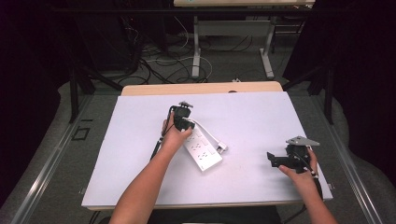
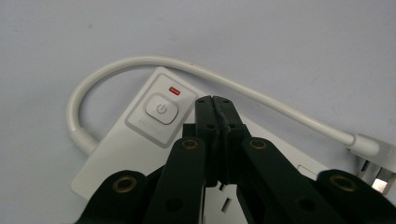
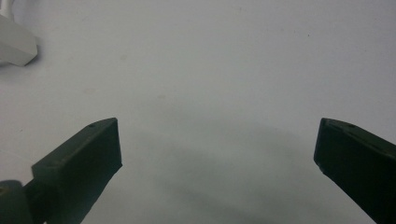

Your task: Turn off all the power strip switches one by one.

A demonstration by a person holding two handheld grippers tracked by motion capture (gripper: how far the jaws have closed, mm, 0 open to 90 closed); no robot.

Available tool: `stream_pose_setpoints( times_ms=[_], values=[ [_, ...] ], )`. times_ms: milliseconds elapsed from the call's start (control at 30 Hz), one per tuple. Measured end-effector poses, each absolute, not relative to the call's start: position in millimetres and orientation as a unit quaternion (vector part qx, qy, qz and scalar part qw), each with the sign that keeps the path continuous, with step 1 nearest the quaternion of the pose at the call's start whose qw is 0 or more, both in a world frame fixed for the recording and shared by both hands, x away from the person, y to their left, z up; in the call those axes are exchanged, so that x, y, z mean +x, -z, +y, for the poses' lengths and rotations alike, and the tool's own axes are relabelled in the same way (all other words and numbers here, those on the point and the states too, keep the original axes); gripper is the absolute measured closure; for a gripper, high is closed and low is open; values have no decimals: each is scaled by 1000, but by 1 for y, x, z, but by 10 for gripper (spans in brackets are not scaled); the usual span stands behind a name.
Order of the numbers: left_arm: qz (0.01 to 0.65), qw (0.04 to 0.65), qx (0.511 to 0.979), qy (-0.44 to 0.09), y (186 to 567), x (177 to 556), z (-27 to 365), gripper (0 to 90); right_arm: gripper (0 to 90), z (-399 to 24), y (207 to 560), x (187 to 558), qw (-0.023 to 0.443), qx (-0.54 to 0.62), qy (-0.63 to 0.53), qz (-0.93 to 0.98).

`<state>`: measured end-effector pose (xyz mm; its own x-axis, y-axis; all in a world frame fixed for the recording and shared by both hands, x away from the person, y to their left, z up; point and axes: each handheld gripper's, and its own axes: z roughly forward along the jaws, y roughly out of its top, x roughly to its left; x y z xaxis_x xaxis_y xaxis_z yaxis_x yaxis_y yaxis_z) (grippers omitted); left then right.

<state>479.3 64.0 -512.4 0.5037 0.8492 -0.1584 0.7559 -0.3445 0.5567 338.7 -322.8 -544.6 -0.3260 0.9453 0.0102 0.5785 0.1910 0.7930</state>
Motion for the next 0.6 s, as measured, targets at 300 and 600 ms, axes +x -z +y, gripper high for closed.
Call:
stream_pose_setpoints(
  times_ms=[300, 600],
  values=[
    [474, 293, 828, -67, 514, 472, 59, 900, 1, -323, 545, 339, 253, 523, -360, 730],
    [458, 295, 836, -61, 511, 464, 51, 900, 1, -322, 545, 339, 253, 520, -361, 731]
  ],
)
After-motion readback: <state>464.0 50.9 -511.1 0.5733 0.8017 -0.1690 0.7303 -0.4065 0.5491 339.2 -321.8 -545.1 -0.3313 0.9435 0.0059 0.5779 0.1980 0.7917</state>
